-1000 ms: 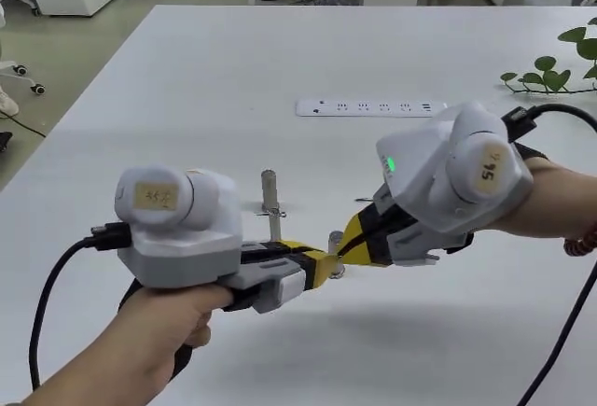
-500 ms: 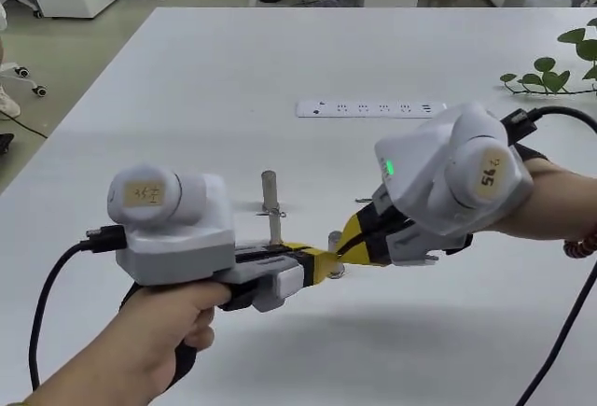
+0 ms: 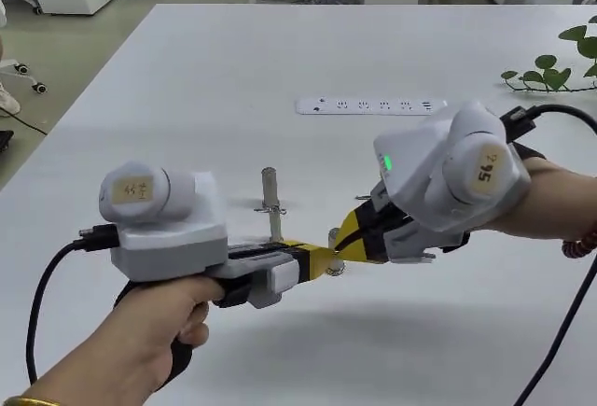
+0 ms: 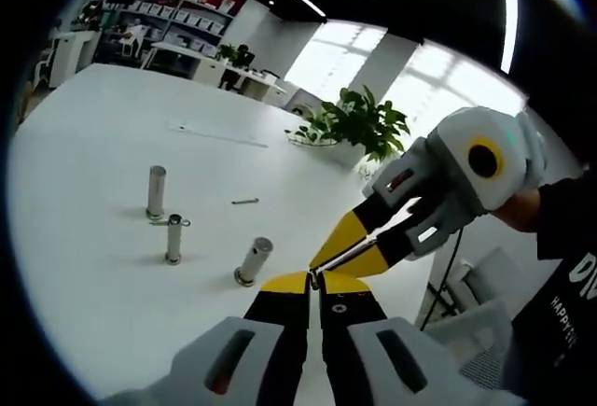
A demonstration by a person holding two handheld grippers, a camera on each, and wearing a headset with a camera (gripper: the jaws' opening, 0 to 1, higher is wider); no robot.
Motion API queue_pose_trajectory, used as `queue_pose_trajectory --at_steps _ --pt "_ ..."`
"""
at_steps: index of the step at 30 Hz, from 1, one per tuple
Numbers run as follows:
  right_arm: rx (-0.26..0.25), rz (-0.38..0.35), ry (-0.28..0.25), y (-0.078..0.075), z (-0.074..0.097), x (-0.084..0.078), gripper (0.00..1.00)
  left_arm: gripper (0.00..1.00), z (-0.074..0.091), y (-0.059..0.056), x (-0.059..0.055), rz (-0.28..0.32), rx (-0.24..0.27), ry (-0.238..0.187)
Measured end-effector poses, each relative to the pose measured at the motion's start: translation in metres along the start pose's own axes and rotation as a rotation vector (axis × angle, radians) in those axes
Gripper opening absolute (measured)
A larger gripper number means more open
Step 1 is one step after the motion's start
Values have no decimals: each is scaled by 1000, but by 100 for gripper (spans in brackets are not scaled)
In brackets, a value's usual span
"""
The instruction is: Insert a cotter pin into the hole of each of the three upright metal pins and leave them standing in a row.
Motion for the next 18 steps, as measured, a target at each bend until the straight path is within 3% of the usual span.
queue_pose_trajectory --at_steps 10,13,18 --pt "-22 -125 -48 0 4 -8 0 0 1 2 -1 -78 -6 14" --pt "-23 -244 -104 0 7 -12 0 0 3 4 -4 -106 -6 25" --pt "11 -403 -152 -1 8 -24 5 0 5 9 -8 -158 -7 34"
Point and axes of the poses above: the centre of the closed fingertips' face, and the gripper's own axes: z roughly backward along the fingers, y roughly to its left, x roughly out of its top, the point moved 7 cm from there along z, roughly backward along the fingers, and after that the axes turned 2 degrees about -y, right-handed, at the moved point
